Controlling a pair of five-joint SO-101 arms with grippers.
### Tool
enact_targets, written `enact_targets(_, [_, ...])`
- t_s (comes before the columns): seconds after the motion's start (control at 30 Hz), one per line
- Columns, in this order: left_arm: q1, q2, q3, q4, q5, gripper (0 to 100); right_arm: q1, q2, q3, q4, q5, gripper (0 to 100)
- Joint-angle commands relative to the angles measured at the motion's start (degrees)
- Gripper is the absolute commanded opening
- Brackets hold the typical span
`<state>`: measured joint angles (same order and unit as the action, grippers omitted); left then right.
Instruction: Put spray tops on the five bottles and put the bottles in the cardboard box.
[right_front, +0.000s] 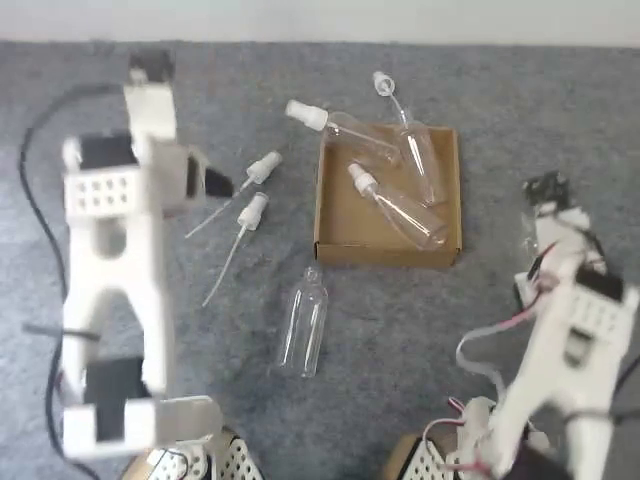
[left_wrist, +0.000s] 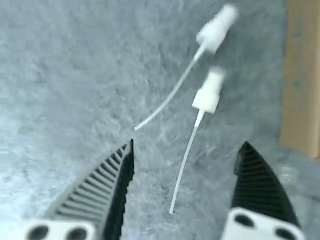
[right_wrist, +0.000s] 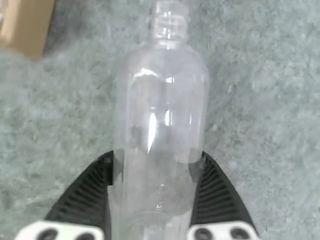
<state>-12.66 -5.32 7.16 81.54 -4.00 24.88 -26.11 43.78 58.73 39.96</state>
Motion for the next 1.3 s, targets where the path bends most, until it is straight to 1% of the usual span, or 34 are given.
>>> enact_targets(0.0, [-0.3, -14.9, 31.3, -17.9, -1.4, 31, 0.9, 12.6, -12.1, 2.5, 0.8, 1.5])
enact_targets(0.07, [-0.4, -20.0, 40.5, -23.2, -1.4, 31, 1.5, 18.2, -14.2, 2.3, 0.8, 3.9])
enact_targets(0.13, [-0.5, -24.7, 46.5, -26.4, -1.4, 31, 2.2, 22.6, -15.6, 2.2, 0.8, 9.5])
enact_targets(0.33, [-0.5, -35.0, 52.9, -25.9, -1.5, 31, 2.2, 27.8, -16.2, 0.5, 0.6, 26.9])
enact_targets(0.47, [-0.5, -37.0, 55.2, -28.5, -1.4, 31, -0.2, 27.8, -16.4, 2.2, 0.9, 33.0])
enact_targets(0.7, [-0.2, -37.0, 56.4, -30.0, -1.4, 31, -5.5, 25.5, -19.5, 6.3, 0.6, 33.3])
enact_targets(0.93, [-0.2, -37.0, 56.5, -30.0, -1.4, 31, -10.5, 15.7, -31.9, 19.7, -1.8, 33.3])
enact_targets(1.0, [-0.2, -37.0, 56.5, -30.0, -1.5, 31, -11.7, 14.0, -36.0, 21.7, -2.3, 33.3])
enact_targets(1.03, [-0.2, -37.0, 56.5, -30.0, -1.5, 31, -12.9, 13.4, -37.6, 21.1, -2.7, 33.3])
enact_targets(1.1, [-0.2, -37.0, 56.9, -30.9, -1.5, 31, -16.1, 13.3, -40.4, 18.0, -5.9, 33.3])
enact_targets(1.17, [-0.2, -37.1, 58.9, -33.8, -1.5, 31, -20.6, 14.1, -42.4, 12.8, -9.1, 33.3])
enact_targets(1.27, [-0.5, -37.2, 61.5, -37.6, -3.4, 31, -27.4, 17.5, -43.5, 2.7, -10.3, 33.3])
